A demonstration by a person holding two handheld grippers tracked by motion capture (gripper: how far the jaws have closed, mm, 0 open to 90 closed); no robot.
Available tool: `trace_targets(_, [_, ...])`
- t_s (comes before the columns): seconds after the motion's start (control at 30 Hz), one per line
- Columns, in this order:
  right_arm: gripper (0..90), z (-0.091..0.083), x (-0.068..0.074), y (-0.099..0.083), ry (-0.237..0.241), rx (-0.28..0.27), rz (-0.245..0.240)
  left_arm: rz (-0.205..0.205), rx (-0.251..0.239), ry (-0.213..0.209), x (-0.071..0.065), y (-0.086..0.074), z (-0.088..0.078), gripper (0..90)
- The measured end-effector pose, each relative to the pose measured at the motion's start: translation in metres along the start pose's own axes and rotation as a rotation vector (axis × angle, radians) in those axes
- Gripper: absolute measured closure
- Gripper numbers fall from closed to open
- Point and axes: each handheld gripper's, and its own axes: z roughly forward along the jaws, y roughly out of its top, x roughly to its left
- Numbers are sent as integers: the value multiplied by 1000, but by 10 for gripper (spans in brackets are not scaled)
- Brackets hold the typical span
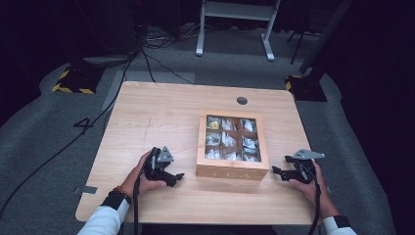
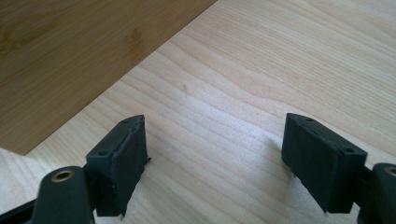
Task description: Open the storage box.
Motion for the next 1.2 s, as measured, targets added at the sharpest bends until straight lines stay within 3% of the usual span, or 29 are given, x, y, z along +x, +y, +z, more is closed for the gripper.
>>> trace_targets(0.23, [250, -9, 3, 4, 31, 7, 3, 5, 3, -8, 1, 0, 0, 115])
trace_targets(0.43, [260, -23, 16, 11, 54, -14, -38, 4, 4, -7, 1, 0, 0, 115])
trace_targets(0.73, [326, -40, 36, 21, 95, -88, -92, 4, 1, -5, 1, 0, 0, 116])
trace_targets(1.2, [406, -41, 46, 28, 126, -98, -124, 2, -1, -5, 1, -1, -1, 116])
